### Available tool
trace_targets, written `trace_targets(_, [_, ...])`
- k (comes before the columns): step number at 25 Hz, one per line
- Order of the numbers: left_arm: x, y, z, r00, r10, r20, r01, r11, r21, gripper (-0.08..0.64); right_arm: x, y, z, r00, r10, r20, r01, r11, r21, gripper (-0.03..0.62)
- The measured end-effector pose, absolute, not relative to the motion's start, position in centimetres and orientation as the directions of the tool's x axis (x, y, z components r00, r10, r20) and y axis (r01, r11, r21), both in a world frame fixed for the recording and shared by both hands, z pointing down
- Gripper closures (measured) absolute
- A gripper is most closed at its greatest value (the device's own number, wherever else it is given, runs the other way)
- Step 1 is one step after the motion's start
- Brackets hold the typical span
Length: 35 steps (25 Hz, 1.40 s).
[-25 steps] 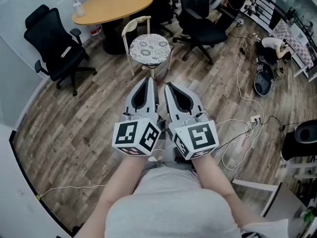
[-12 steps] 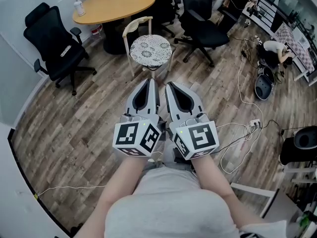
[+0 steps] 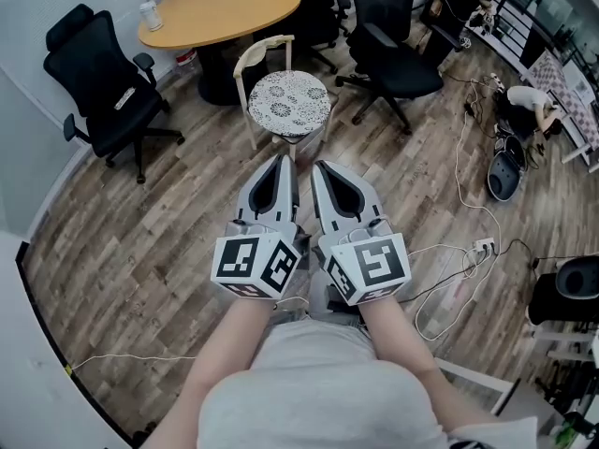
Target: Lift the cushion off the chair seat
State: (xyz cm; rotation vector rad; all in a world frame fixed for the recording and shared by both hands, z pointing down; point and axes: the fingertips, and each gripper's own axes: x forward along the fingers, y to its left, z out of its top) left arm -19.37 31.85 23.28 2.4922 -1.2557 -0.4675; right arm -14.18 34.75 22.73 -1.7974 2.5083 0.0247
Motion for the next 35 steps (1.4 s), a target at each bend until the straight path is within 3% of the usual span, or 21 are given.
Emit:
trace_targets(19, [-9.2,18.8,23.7,0.457,-0.878,-0.143,-0.778,-0.472,0.415,0.557,-1.7,20.6,24.8,-0.379,-0.925,-0.001,-0.892,0.366,-0.267,0.572])
trace_targets(35, [-4.9,12.2,27.0,0.427,-0.9,-0.085,-0.804,-0.421,0.419,0.557,3.0,14.0,27.7,-0.427,-0.903,0.043,-0.882,0.405,-0.24,0.572])
